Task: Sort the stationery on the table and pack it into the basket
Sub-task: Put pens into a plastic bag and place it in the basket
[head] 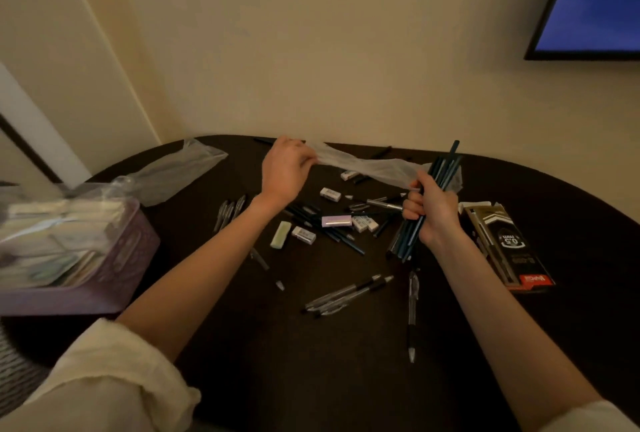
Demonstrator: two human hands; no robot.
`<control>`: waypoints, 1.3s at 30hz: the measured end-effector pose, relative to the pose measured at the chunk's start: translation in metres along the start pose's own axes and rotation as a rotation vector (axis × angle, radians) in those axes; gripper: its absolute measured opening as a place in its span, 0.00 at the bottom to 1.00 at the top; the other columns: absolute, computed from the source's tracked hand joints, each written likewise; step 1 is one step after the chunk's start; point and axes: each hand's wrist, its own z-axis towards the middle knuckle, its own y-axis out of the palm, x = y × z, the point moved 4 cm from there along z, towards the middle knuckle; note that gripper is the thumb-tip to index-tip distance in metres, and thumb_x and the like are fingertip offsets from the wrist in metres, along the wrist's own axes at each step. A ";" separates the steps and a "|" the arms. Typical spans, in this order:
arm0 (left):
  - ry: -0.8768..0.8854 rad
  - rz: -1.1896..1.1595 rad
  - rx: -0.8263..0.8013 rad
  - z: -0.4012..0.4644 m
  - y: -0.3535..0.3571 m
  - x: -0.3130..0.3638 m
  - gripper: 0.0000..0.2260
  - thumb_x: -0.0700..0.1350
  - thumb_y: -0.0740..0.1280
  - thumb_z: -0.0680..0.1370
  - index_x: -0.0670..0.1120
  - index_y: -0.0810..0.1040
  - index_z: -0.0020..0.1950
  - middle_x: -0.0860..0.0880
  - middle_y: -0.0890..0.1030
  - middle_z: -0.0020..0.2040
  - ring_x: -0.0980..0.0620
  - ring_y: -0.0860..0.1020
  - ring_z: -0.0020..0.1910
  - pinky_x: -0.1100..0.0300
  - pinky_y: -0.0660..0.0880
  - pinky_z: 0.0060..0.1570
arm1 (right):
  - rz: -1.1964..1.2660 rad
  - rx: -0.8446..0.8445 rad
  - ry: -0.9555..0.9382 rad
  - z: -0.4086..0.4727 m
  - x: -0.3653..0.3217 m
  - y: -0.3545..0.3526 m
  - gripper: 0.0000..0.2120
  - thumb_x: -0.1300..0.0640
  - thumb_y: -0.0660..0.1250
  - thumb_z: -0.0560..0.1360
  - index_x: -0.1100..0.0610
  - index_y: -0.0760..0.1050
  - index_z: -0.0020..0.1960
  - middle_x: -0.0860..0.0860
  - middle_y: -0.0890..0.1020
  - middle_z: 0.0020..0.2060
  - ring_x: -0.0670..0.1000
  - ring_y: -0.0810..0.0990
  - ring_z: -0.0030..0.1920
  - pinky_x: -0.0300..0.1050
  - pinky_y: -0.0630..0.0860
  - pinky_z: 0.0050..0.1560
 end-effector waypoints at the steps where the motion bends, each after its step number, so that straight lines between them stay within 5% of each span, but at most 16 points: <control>1: -0.032 -0.002 0.007 -0.012 -0.011 -0.006 0.05 0.43 0.71 0.75 0.45 0.86 0.48 0.48 0.84 0.44 0.48 0.76 0.46 0.55 0.74 0.42 | -0.004 0.036 -0.022 -0.005 0.001 -0.001 0.12 0.56 0.63 0.79 0.57 0.68 0.38 0.46 0.63 0.22 0.43 0.59 0.20 0.36 0.56 0.19; 5: -0.162 0.014 0.028 -0.067 -0.058 -0.026 0.05 0.45 0.72 0.75 0.46 0.85 0.49 0.50 0.83 0.43 0.51 0.76 0.45 0.60 0.70 0.42 | -0.024 0.126 -0.030 -0.023 0.012 -0.008 0.07 0.60 0.65 0.77 0.56 0.66 0.48 0.47 0.63 0.23 0.43 0.60 0.20 0.37 0.57 0.21; 9: -0.253 0.043 0.036 -0.117 -0.096 -0.040 0.05 0.43 0.73 0.74 0.45 0.84 0.48 0.48 0.83 0.42 0.53 0.75 0.43 0.61 0.68 0.43 | -0.198 0.079 0.030 -0.046 0.034 -0.005 0.29 0.62 0.68 0.76 0.53 0.59 0.72 0.48 0.66 0.26 0.43 0.63 0.23 0.37 0.60 0.23; 16: -0.323 0.009 0.023 -0.175 -0.121 -0.057 0.04 0.42 0.74 0.72 0.45 0.85 0.46 0.49 0.82 0.39 0.55 0.73 0.39 0.61 0.69 0.40 | -0.371 -0.149 0.116 -0.072 0.062 0.011 0.05 0.60 0.69 0.75 0.57 0.72 0.46 0.48 0.67 0.27 0.43 0.64 0.23 0.35 0.59 0.22; 26: -0.284 0.155 -0.027 -0.219 -0.146 -0.070 0.05 0.36 0.74 0.71 0.43 0.81 0.43 0.47 0.79 0.40 0.51 0.74 0.42 0.59 0.68 0.40 | -0.312 -0.376 0.010 -0.093 0.058 0.027 0.03 0.61 0.68 0.76 0.58 0.76 0.49 0.47 0.66 0.26 0.43 0.63 0.23 0.36 0.60 0.22; 29: -0.337 0.184 -0.278 -0.220 -0.143 -0.067 0.16 0.40 0.77 0.67 0.44 0.78 0.52 0.44 0.77 0.52 0.43 0.74 0.54 0.53 0.72 0.50 | -0.335 -0.508 0.023 -0.103 0.066 0.034 0.03 0.60 0.68 0.76 0.57 0.73 0.48 0.46 0.66 0.24 0.44 0.63 0.22 0.36 0.59 0.21; 32: -0.366 0.002 -0.510 -0.201 -0.138 -0.040 0.26 0.47 0.76 0.67 0.50 0.73 0.63 0.50 0.71 0.59 0.50 0.70 0.59 0.53 0.70 0.60 | -0.402 -0.596 0.039 -0.114 0.076 0.038 0.08 0.59 0.68 0.76 0.60 0.74 0.54 0.46 0.67 0.25 0.44 0.63 0.23 0.36 0.59 0.22; 39: -0.541 -0.455 -0.430 -0.128 -0.116 0.021 0.09 0.48 0.70 0.76 0.42 0.80 0.47 0.47 0.81 0.39 0.55 0.77 0.34 0.65 0.73 0.36 | -0.538 -0.739 -0.069 -0.135 0.088 0.041 0.08 0.58 0.70 0.75 0.60 0.80 0.53 0.47 0.69 0.23 0.46 0.63 0.22 0.39 0.60 0.22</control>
